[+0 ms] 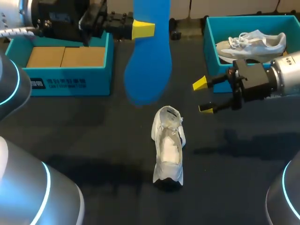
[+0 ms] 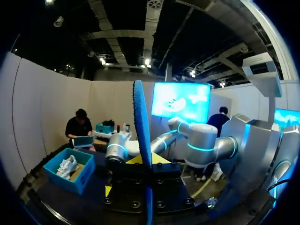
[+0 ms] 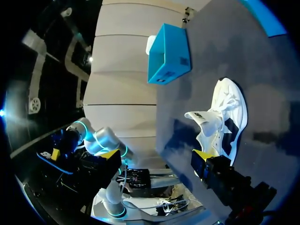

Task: Take the shoe out of the shoebox, open the shoe tongue, remove and reinsert the insole, then place the shoe into the shoebox

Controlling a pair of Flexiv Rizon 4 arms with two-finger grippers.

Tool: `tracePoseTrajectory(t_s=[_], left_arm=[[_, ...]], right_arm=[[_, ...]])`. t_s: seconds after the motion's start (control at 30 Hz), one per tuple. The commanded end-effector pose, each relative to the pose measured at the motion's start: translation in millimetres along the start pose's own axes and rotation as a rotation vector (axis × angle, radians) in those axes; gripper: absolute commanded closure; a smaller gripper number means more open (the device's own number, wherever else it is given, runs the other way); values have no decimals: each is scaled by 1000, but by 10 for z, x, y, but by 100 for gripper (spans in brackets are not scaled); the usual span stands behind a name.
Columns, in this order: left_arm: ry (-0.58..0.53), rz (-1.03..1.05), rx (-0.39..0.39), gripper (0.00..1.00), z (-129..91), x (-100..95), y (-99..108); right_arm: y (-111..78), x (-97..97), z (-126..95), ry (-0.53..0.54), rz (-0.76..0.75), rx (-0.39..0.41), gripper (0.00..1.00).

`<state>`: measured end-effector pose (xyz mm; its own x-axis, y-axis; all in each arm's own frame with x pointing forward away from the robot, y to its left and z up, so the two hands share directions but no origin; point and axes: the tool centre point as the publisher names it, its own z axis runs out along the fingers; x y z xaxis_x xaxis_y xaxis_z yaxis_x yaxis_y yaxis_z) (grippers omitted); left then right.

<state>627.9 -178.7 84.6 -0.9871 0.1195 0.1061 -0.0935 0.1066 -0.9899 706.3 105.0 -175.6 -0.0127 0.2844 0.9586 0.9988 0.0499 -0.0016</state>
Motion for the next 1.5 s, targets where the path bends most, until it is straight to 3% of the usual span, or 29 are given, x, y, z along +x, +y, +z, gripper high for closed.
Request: tracePoseTrajectory(t_s=[0.03,0.3,0.4,0.87,0.93,1.1,1.33,1.4,1.5], left_arm=[[-30,421,-105,100,34,-206,159],[-31,922,-186,100,-66,-519,269],[-40,1142,-299,100,-74,-533,367],[-49,1163,-305,100,-67,-519,394],[-62,1239,-295,100,-29,-522,441],[-67,1243,-290,100,11,-636,731],[-75,1340,-345,100,136,-827,1123],[-142,1416,-260,100,146,-844,1228],[-142,1416,-260,100,146,-844,1228]], right_arm=[[5,-5,9,0,0,1,0],[5,-5,9,0,0,1,0],[5,-5,9,0,0,1,0],[5,-5,9,0,0,1,0],[5,-5,9,0,0,1,0],[5,-5,9,0,0,1,0],[5,-5,9,0,0,1,0],[5,-5,9,0,0,1,0],[5,-5,9,0,0,1,0]])
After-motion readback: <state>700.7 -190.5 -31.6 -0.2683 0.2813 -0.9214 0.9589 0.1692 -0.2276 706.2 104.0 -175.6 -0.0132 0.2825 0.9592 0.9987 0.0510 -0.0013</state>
